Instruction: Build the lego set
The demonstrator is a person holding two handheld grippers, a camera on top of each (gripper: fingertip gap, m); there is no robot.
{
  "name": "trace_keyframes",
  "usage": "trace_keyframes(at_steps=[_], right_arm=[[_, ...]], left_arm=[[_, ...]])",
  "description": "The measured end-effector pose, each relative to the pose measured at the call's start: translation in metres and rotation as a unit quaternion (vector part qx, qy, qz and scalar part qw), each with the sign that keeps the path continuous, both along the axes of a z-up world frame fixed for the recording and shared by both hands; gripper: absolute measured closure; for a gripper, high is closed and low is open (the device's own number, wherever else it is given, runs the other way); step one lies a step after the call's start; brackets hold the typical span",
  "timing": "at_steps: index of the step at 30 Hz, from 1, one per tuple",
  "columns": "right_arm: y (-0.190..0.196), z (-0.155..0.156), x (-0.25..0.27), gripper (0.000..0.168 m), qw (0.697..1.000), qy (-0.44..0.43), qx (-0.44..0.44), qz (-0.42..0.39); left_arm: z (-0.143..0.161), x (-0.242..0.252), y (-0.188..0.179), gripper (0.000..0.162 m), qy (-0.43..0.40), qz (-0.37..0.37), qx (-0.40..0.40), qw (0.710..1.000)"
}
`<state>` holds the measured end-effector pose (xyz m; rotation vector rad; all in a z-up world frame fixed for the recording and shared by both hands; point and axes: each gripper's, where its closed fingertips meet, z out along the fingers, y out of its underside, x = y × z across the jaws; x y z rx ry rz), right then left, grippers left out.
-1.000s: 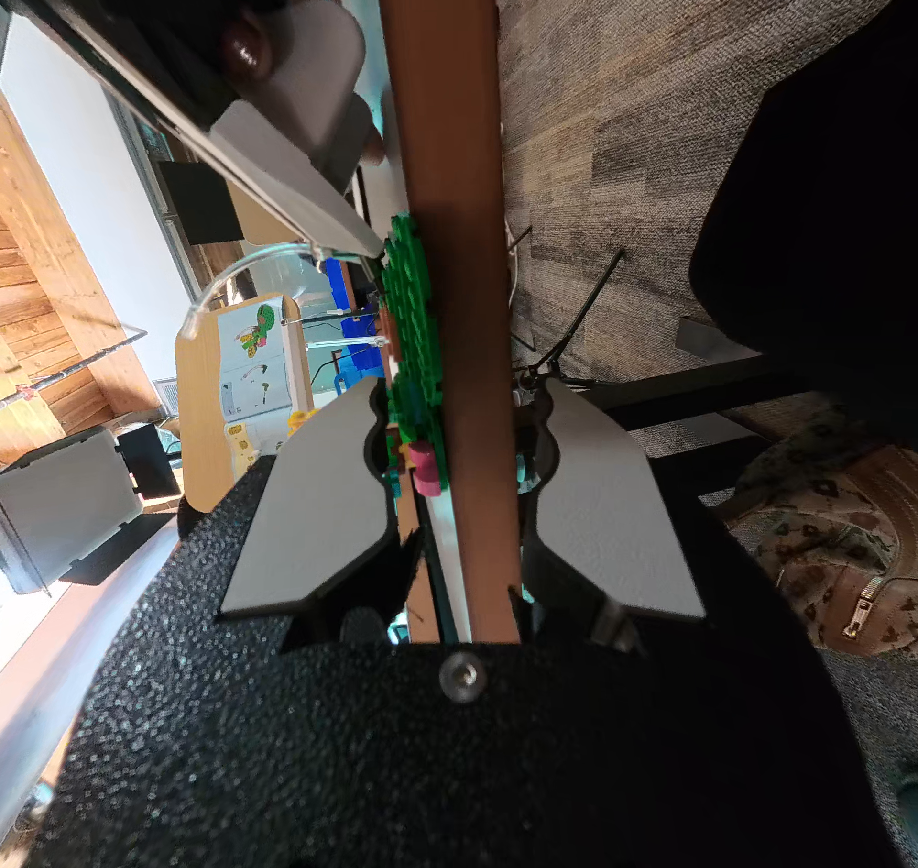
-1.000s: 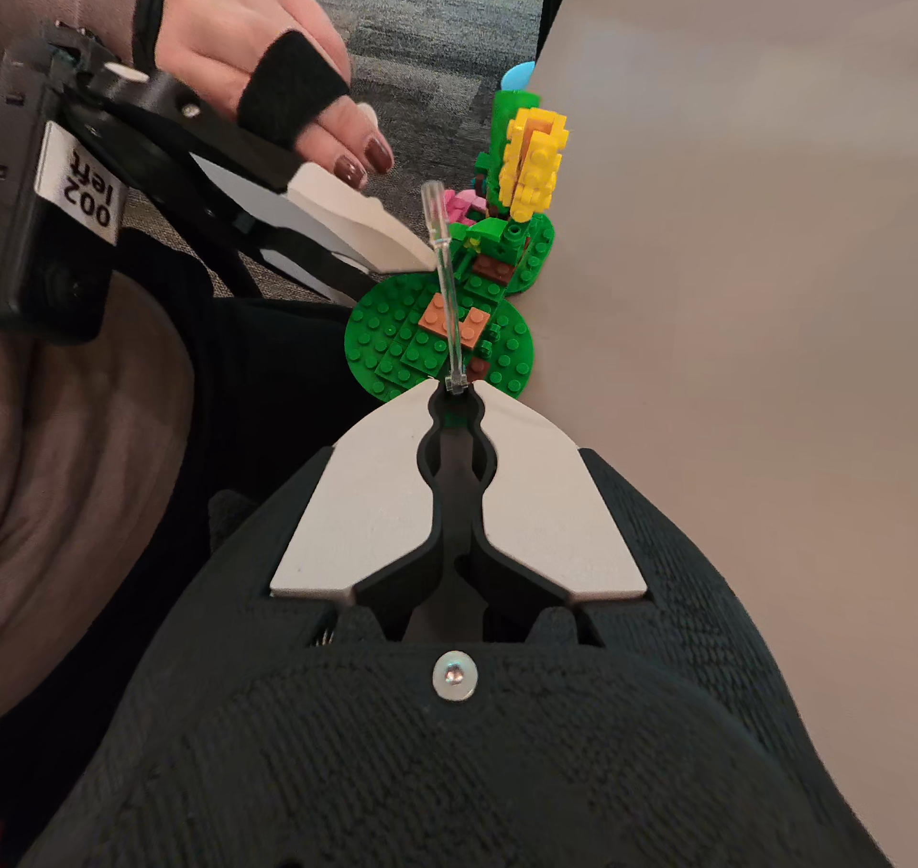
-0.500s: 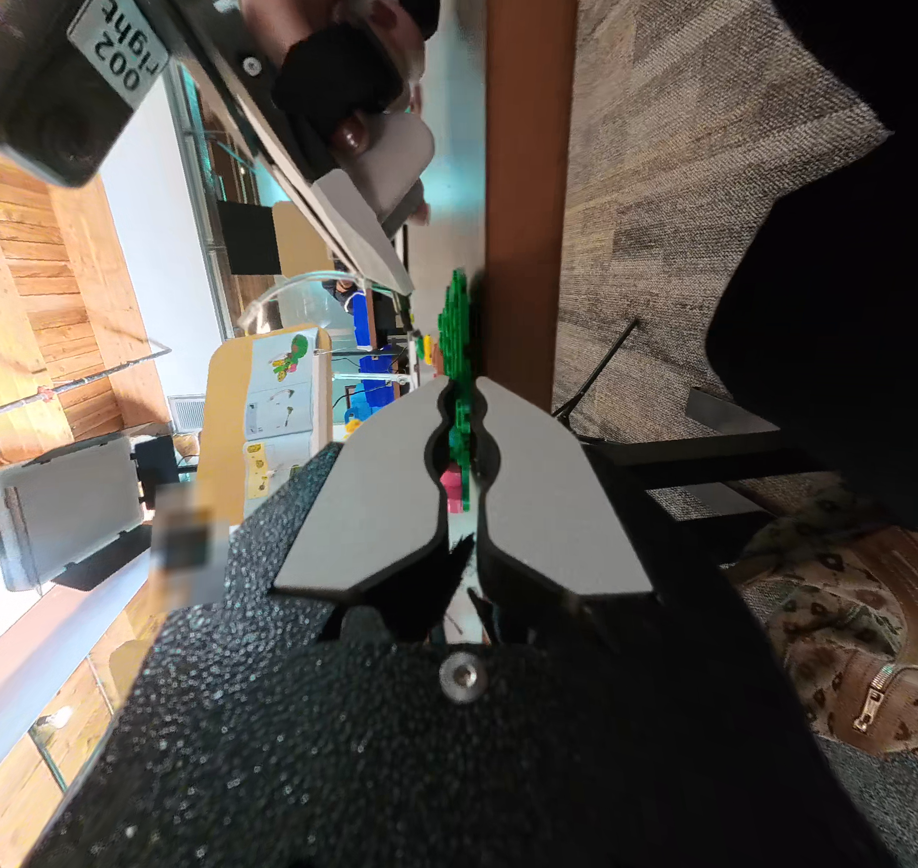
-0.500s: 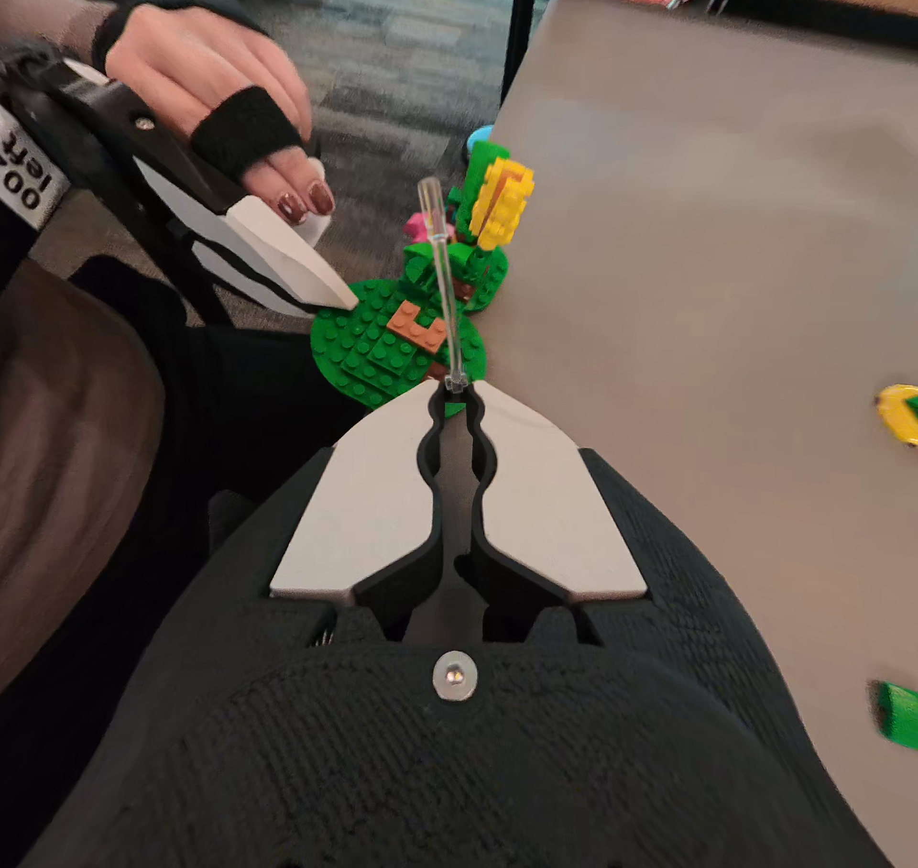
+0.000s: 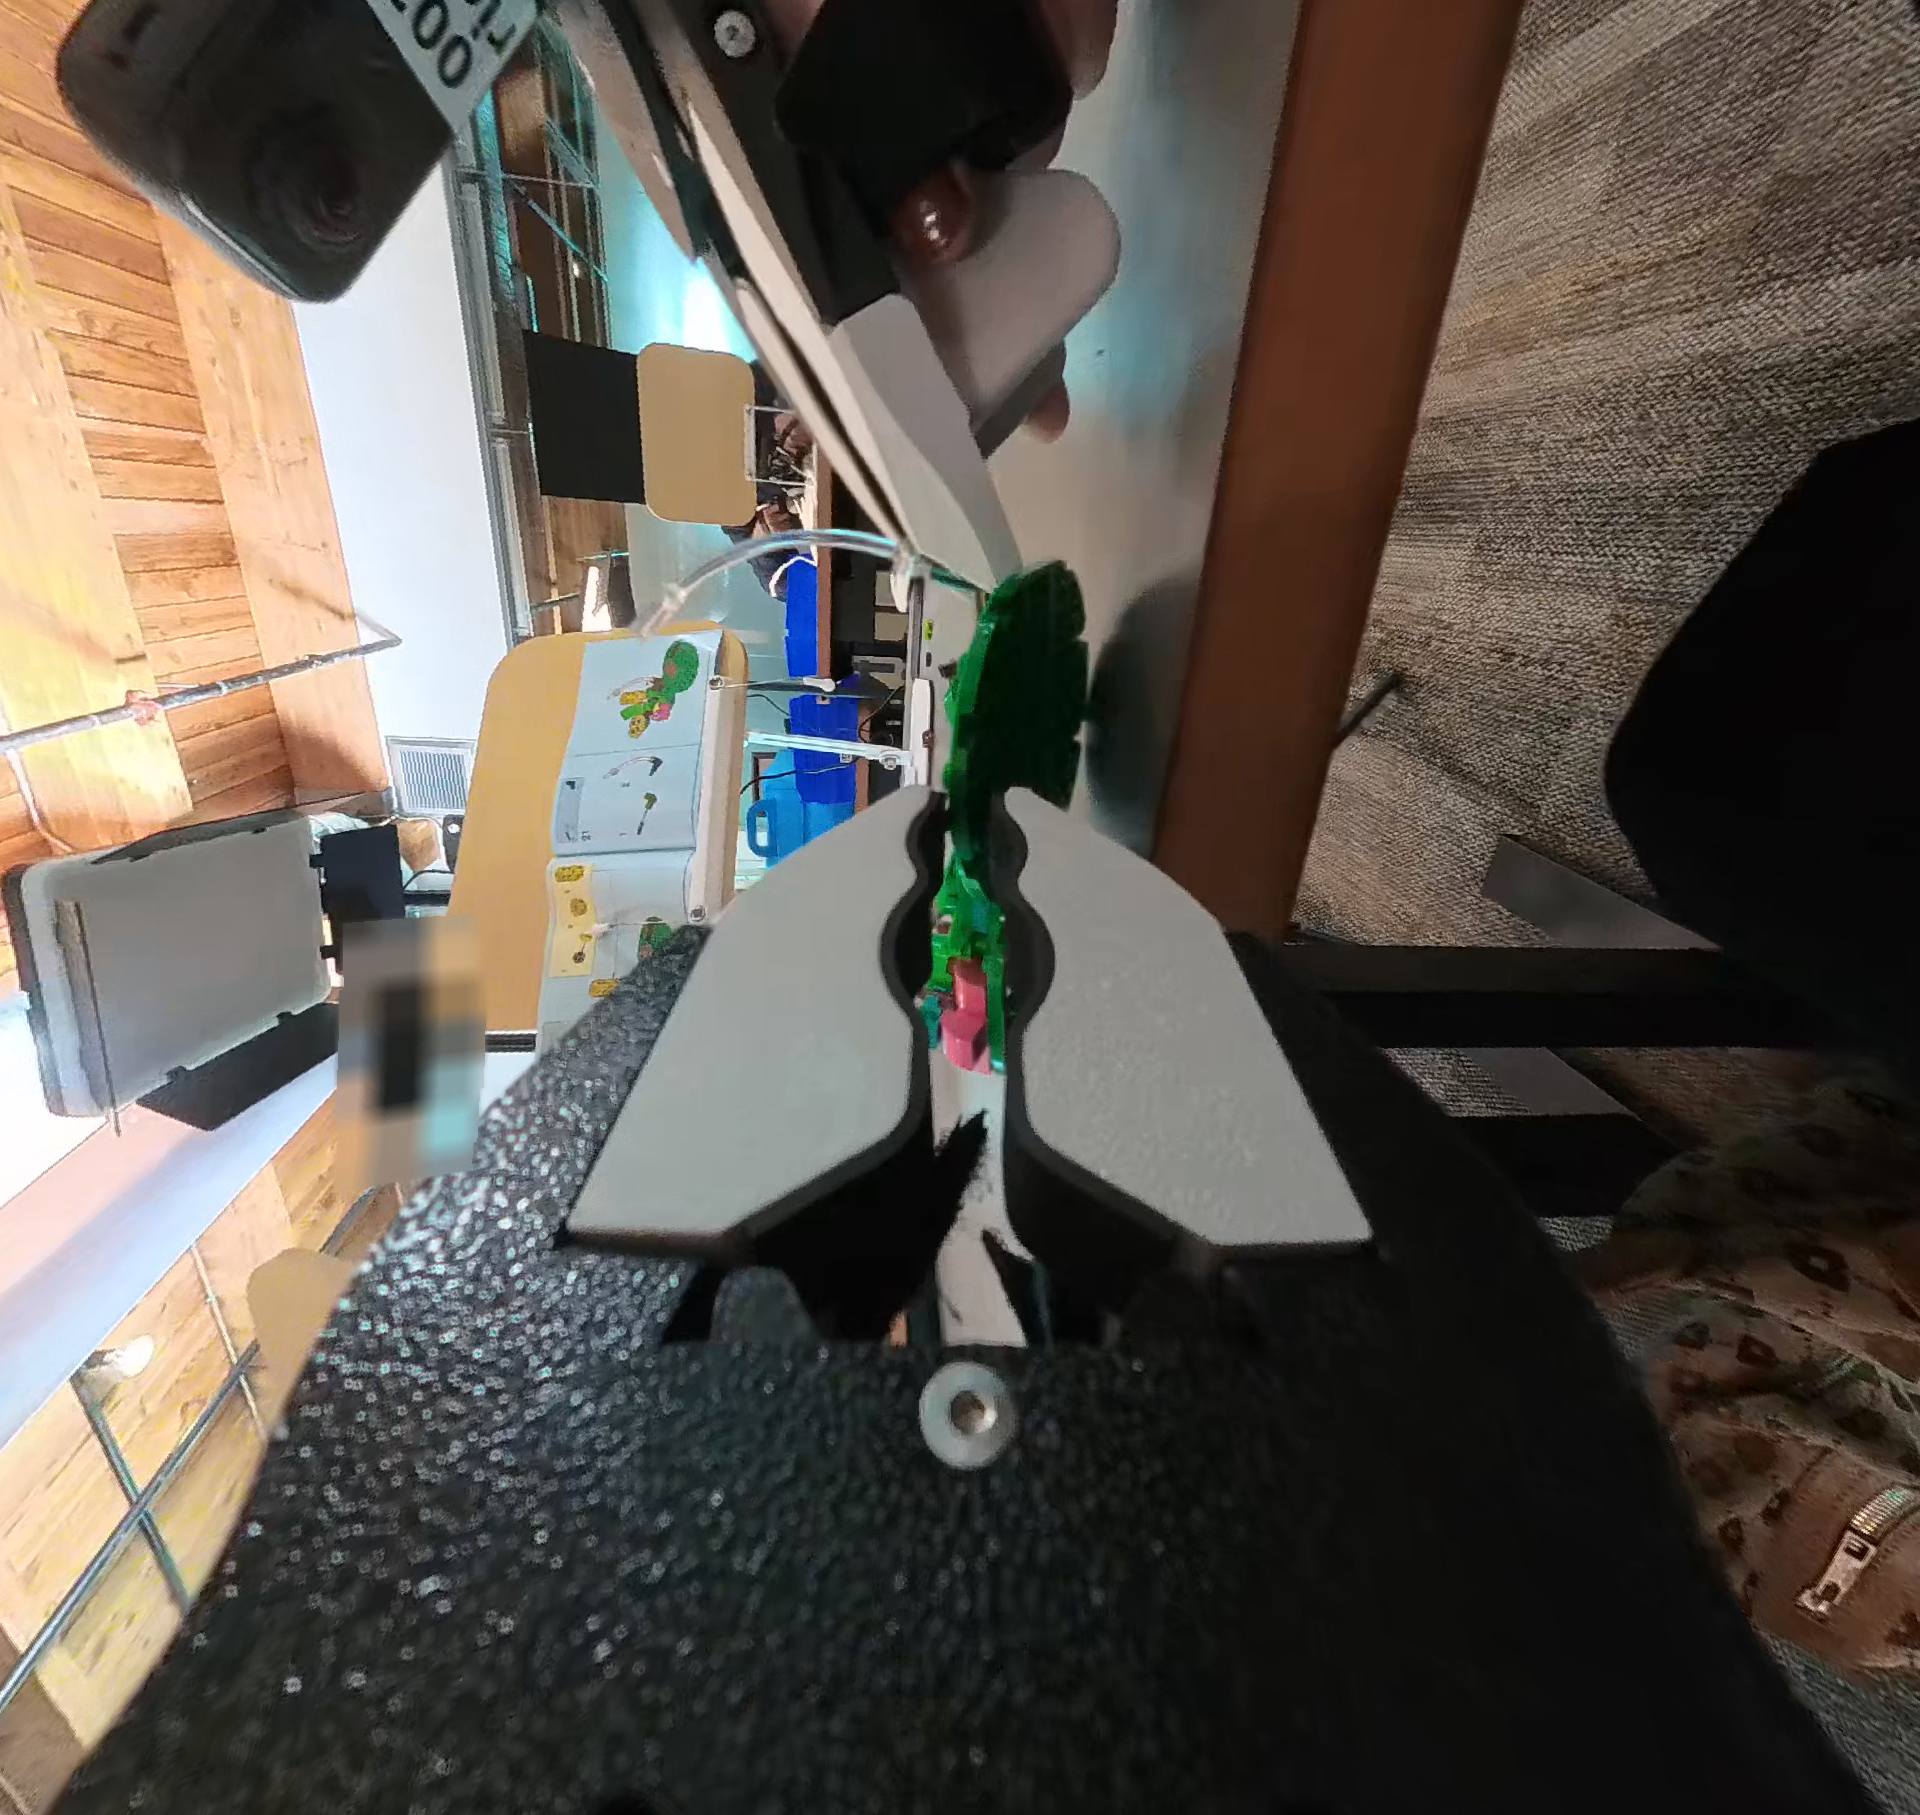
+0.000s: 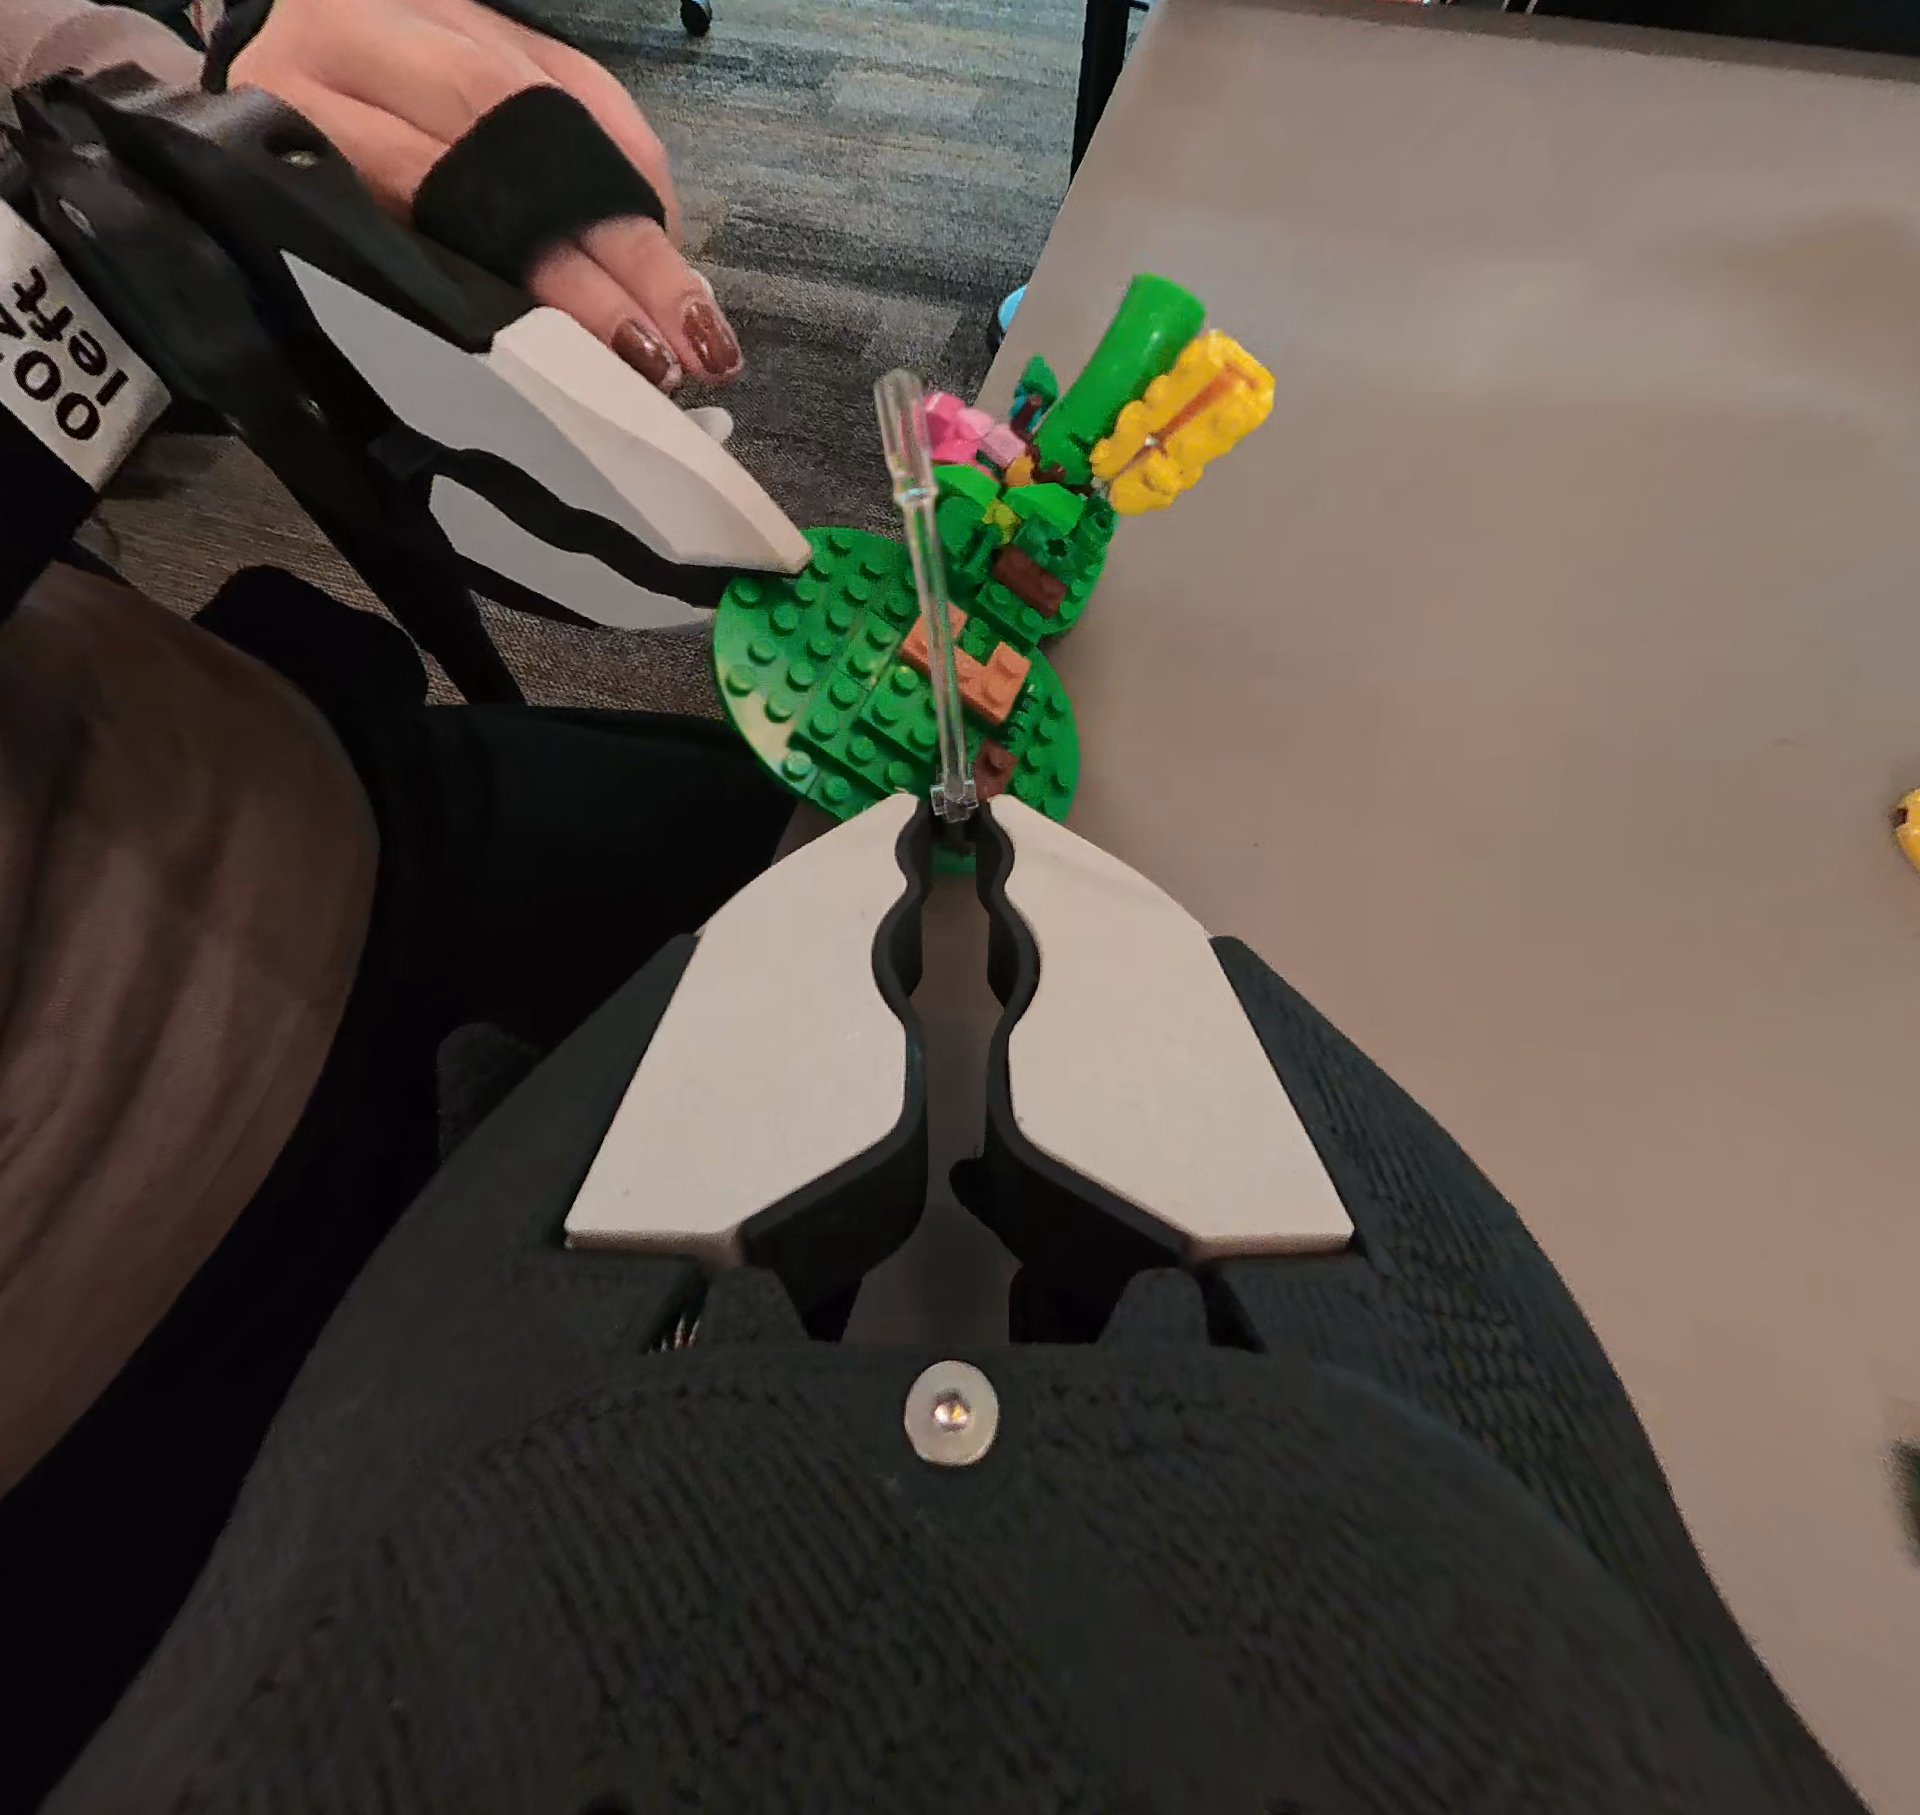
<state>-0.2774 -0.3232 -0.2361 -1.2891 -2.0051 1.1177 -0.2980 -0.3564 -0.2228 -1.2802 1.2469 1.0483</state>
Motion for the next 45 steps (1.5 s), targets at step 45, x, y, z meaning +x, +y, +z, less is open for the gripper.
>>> trace_keyframes(at_steps=[45], right_arm=[[-0.001, -0.008, 0.013, 0.162, 0.996, -0.059, -0.066, 0.010]], left_arm=[[-0.015, 0.008, 0.036, 0.137, -0.011, -0.035, -0.119, 0.992]])
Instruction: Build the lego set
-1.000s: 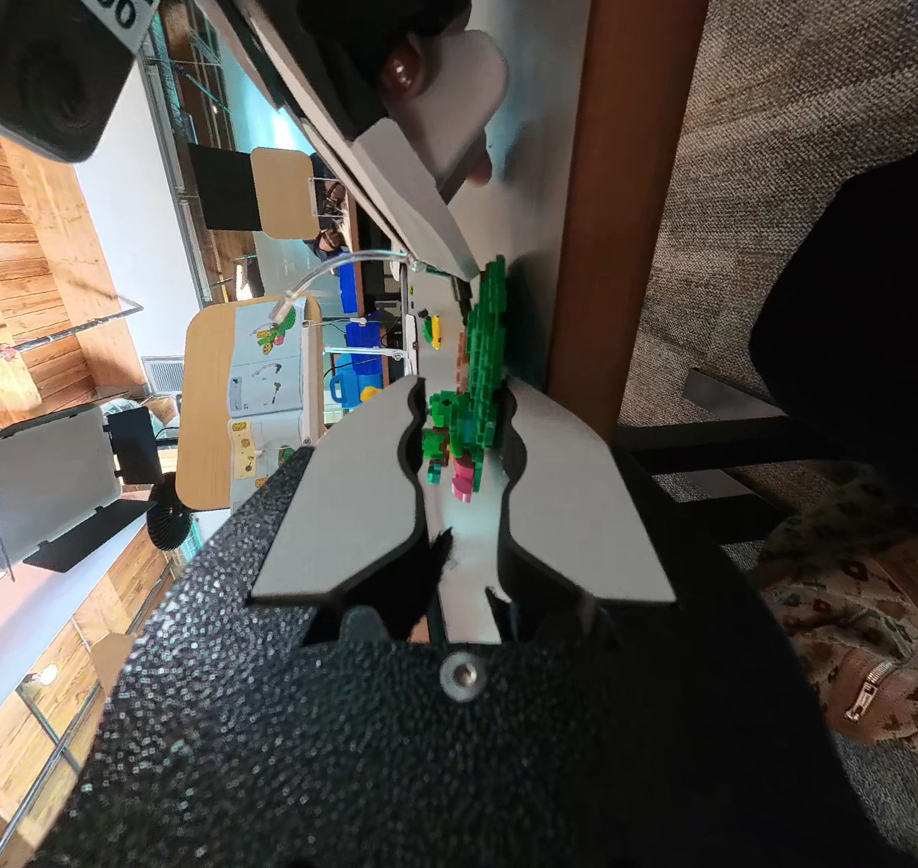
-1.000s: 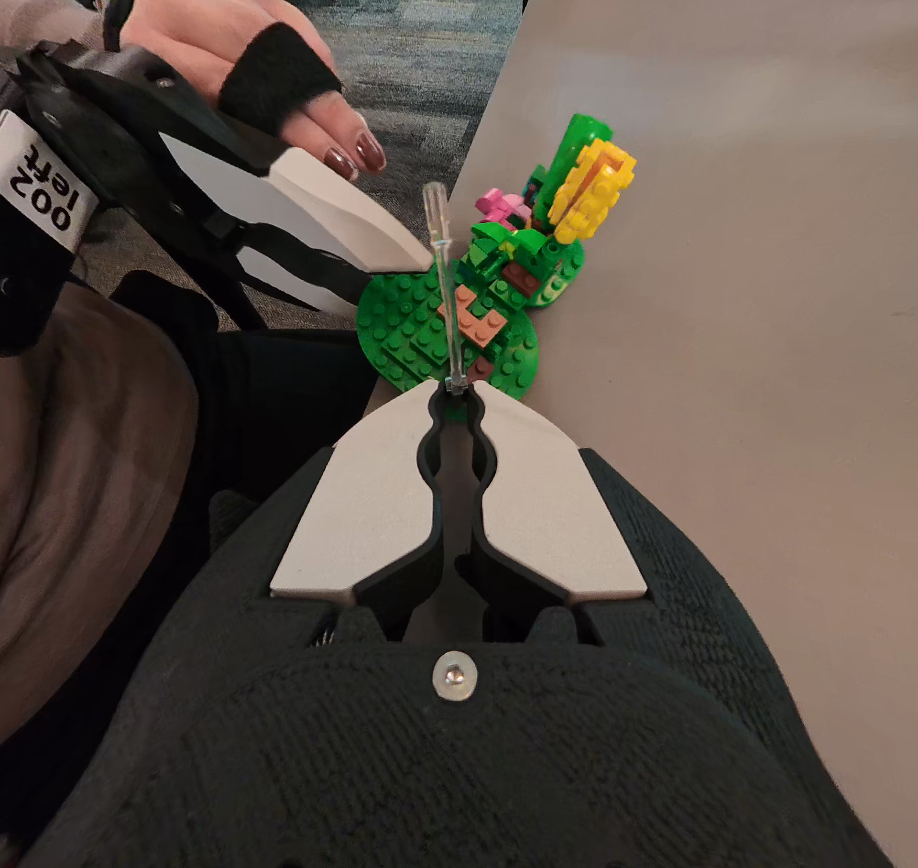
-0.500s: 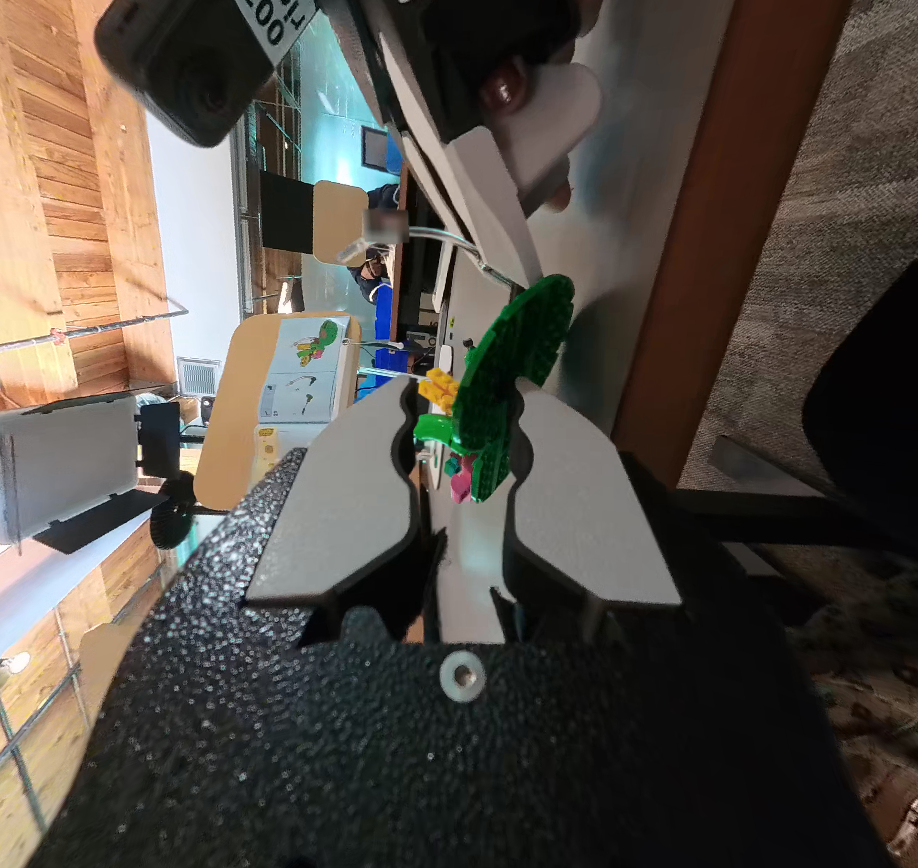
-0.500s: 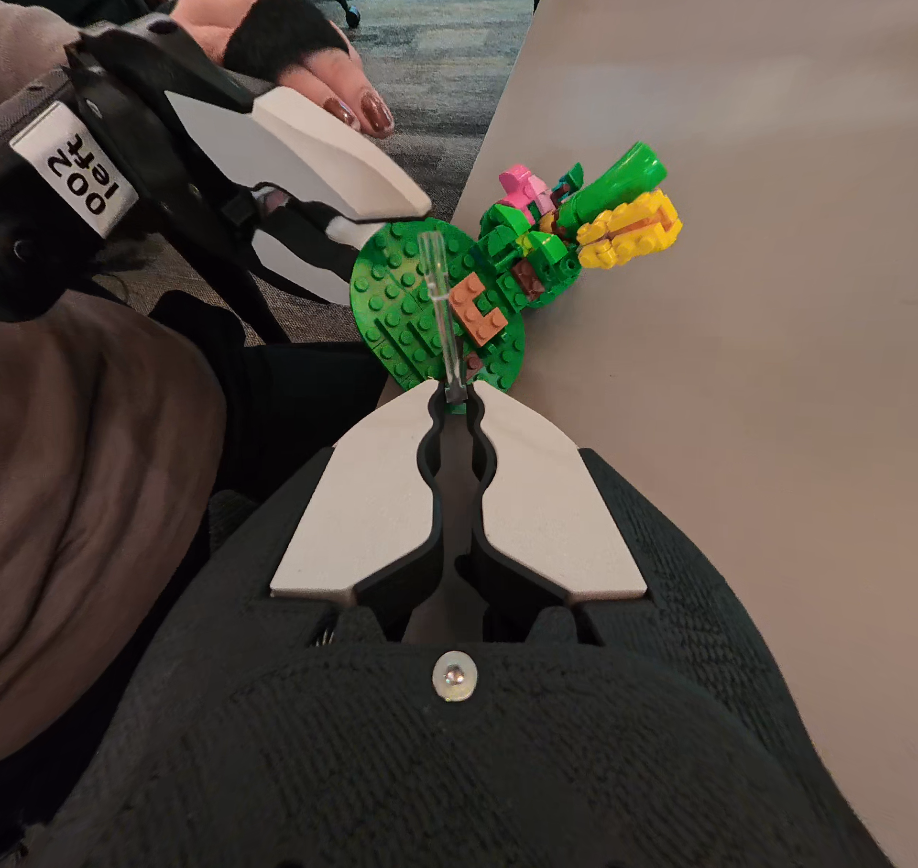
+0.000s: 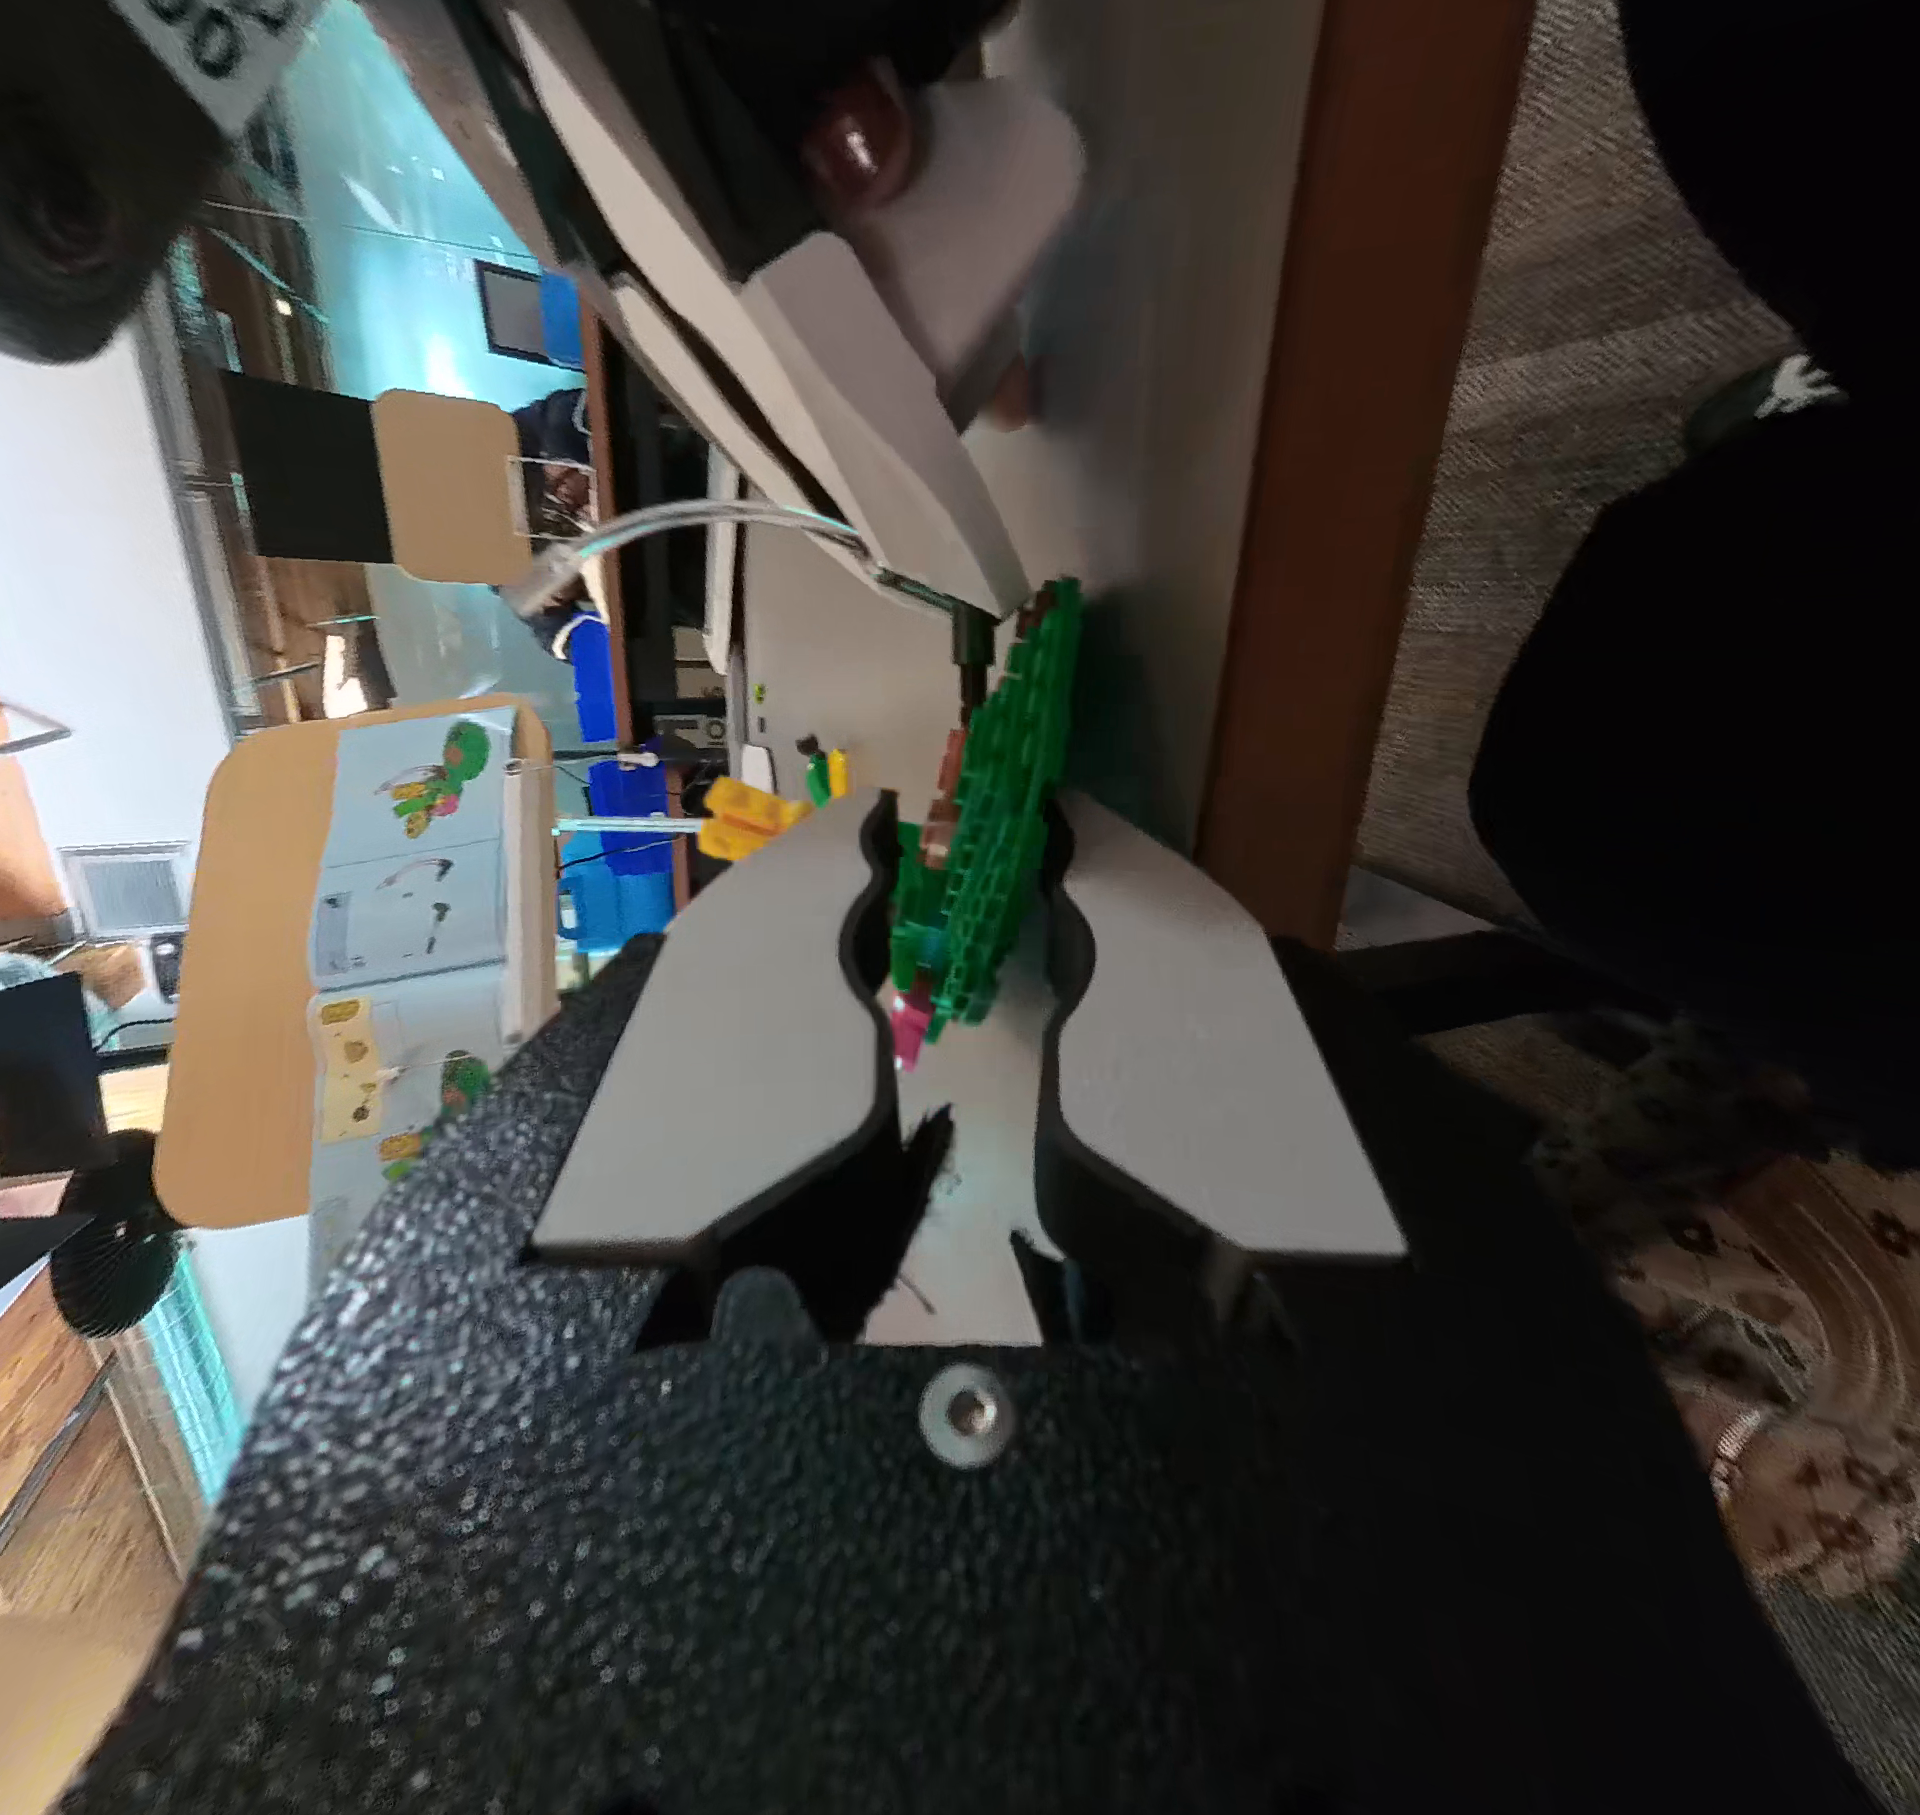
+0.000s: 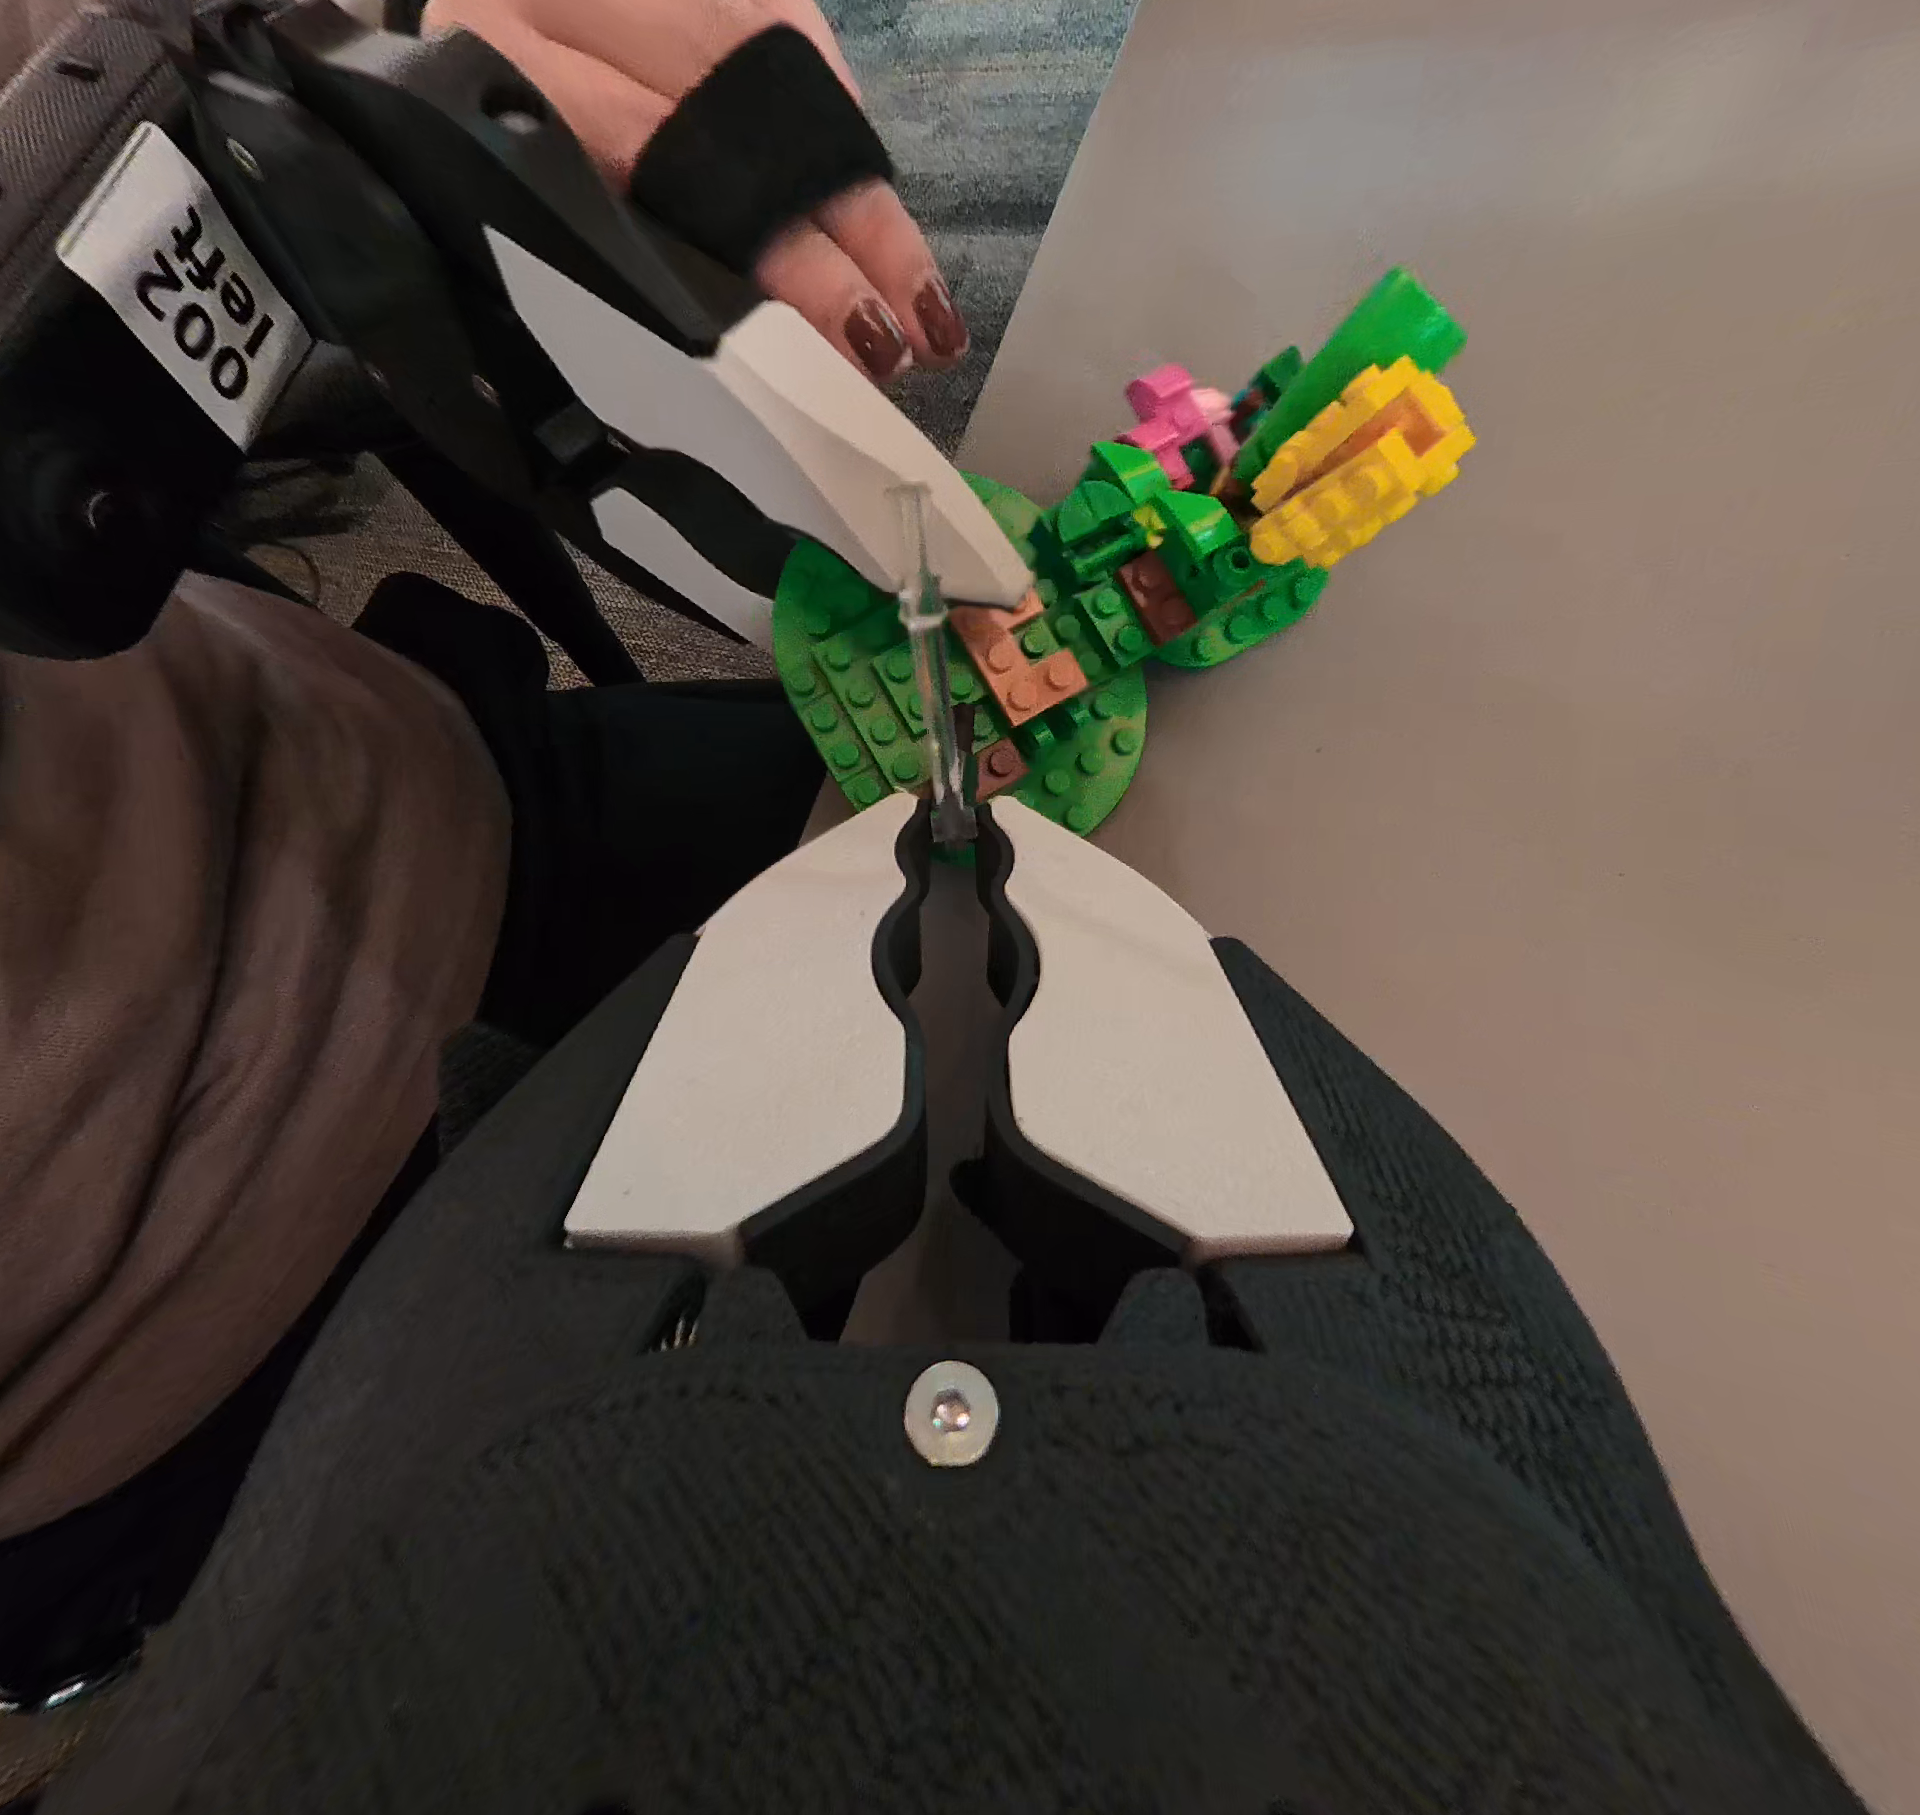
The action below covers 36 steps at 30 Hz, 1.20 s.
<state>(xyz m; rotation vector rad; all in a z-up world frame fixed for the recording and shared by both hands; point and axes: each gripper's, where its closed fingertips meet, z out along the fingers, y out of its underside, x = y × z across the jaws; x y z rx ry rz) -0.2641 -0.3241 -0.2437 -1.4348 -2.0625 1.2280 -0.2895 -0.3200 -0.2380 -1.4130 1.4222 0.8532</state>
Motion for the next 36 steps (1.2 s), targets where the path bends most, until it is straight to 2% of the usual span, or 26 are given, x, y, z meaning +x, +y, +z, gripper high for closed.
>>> trace_keyframes(at_steps=[1, 6, 13, 20, 27, 31, 36], right_arm=[[0.000, 0.000, 0.000, 0.162, 1.000, -0.001, 0.002, 0.001], [0.005, 0.005, 0.001, 0.163, 1.000, 0.015, 0.005, -0.008], [0.038, 0.031, 0.001, 0.163, 0.993, 0.072, -0.022, -0.093], [0.063, 0.026, 0.002, 0.163, 0.984, 0.035, -0.066, -0.162], [0.084, 0.026, 0.002, 0.163, 0.975, 0.004, -0.077, -0.207], [0.094, 0.031, 0.011, 0.162, 0.979, 0.013, -0.026, -0.202], [0.104, 0.041, 0.027, 0.162, 0.965, 0.067, 0.195, -0.159]], left_arm=[[-0.003, -0.001, 0.000, 0.142, 0.003, 0.002, -0.007, 1.000], [0.000, -0.004, 0.004, 0.143, 0.023, 0.017, 0.012, 1.000], [0.012, -0.004, 0.016, 0.146, -0.003, 0.073, 0.019, 0.997], [0.009, 0.008, 0.041, 0.146, -0.002, 0.110, 0.014, 0.994], [0.015, 0.027, 0.059, 0.146, -0.001, 0.062, 0.027, 0.998], [0.024, 0.029, 0.065, 0.146, -0.029, 0.032, 0.035, 0.998], [0.030, 0.041, 0.057, 0.147, -0.084, -0.059, -0.017, 0.995]])
